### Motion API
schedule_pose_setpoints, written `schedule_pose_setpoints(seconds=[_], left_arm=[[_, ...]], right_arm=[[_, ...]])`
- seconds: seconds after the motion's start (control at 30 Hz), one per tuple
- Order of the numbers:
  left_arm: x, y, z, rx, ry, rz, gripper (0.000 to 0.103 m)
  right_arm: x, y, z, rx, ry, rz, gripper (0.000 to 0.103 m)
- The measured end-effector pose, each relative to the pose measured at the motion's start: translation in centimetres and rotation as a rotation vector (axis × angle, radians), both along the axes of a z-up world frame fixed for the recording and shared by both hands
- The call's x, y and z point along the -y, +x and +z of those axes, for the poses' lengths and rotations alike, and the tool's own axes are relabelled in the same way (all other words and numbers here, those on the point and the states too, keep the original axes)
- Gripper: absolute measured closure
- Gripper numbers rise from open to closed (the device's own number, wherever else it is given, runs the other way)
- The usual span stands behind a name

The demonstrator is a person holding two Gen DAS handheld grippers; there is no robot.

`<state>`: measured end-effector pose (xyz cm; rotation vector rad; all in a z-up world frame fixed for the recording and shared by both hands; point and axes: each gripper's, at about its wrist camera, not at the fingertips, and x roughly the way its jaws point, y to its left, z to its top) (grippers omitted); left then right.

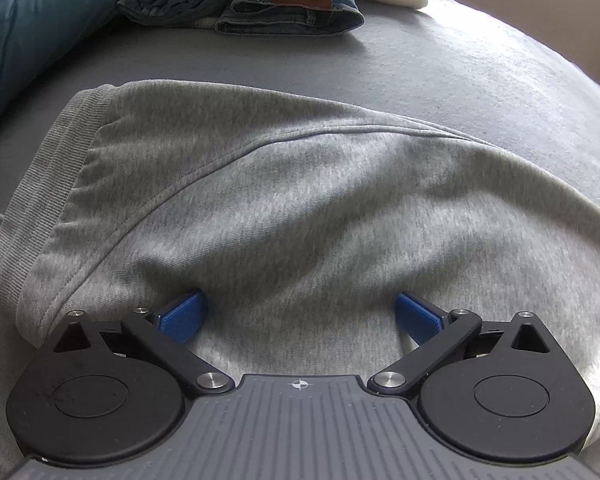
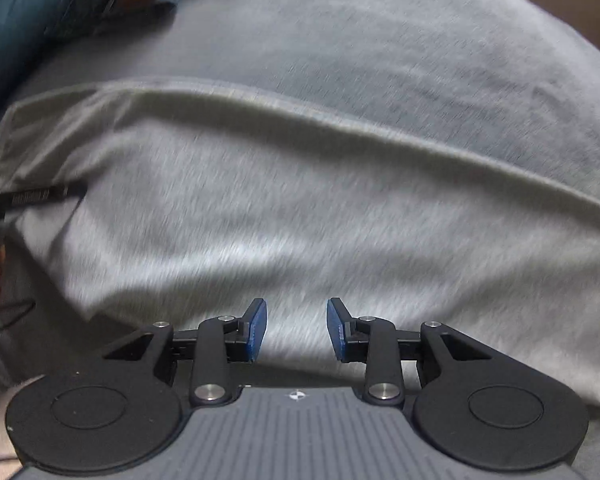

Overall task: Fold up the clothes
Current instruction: 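Open the right gripper and move both grippers over the folded sweatpants, then move the left gripper to the sweatpants waistband with the drawstring loop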

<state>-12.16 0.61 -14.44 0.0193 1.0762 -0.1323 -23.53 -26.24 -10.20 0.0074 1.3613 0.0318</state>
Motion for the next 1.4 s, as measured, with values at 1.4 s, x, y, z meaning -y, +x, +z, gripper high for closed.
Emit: schedule_pose_setpoints(seconds=[1.4], left_arm=[[1.8,1.9,0.5,-0.075,0.150,0.048,0.000]], right_arm=[[40.9,2.1,-2.8,0.245,-0.277,-0.798,0.069]])
